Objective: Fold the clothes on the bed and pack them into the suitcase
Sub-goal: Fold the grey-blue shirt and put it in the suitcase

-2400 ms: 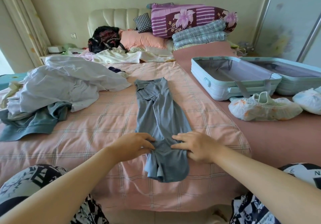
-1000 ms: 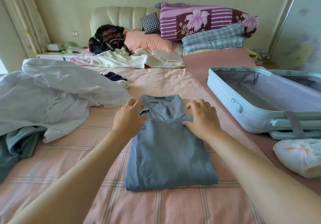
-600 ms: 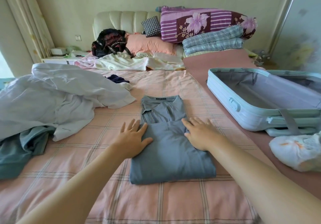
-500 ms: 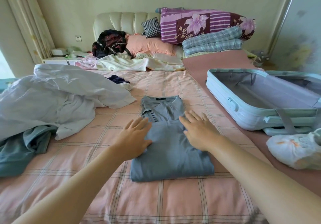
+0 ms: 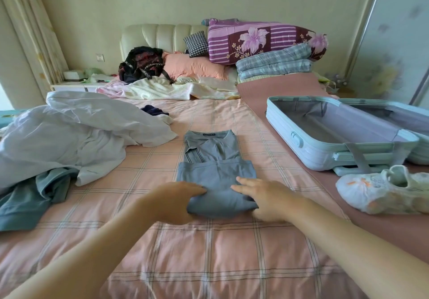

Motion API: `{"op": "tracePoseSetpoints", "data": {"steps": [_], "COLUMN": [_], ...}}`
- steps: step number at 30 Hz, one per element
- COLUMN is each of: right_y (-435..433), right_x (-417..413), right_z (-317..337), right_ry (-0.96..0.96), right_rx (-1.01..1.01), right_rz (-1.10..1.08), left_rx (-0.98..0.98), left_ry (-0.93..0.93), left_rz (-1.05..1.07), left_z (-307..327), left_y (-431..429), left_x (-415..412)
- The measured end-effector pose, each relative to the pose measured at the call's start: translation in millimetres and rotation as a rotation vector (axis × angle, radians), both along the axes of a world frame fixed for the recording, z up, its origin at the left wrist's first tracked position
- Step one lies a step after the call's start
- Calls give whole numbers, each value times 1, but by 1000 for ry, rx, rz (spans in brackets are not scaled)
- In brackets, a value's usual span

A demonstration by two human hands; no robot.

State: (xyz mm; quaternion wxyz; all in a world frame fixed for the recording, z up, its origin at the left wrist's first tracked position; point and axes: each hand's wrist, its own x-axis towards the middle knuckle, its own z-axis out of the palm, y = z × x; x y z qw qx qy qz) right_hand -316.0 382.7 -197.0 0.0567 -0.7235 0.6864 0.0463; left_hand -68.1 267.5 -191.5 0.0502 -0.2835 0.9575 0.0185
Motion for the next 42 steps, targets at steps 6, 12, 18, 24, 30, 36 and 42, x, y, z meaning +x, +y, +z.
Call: {"op": "tracePoseSetpoints", "data": {"steps": [6, 12, 18, 24, 30, 36, 42], "right_y": [-2, -12, -69, -111, -125, -112, -105], "right_x": [-11, -22, -35, -30, -10, -22, -18], "right_z": [22, 47, 33, 3, 4, -30, -22], "right_ry": [-325, -656, -574, -338, -65, -202, 0], "right_rx": [-13, -108, -615, -699, -448, -44, -167], "right_rz": [-82, -200, -349, -497, -142, -219, -166], "left_rx": [191, 630, 199, -68, -91, 79, 49], "left_ry": [20, 400, 704, 802, 391, 186, 46], "left_rz": [177, 294, 503, 492, 72, 209, 363], "left_z": [39, 61, 38, 13, -19, -43, -41], "left_y": [-8, -24, -75, -78, -65, -74, -73], "left_x": [1, 6, -21, -56, -89, -74, -62]}}
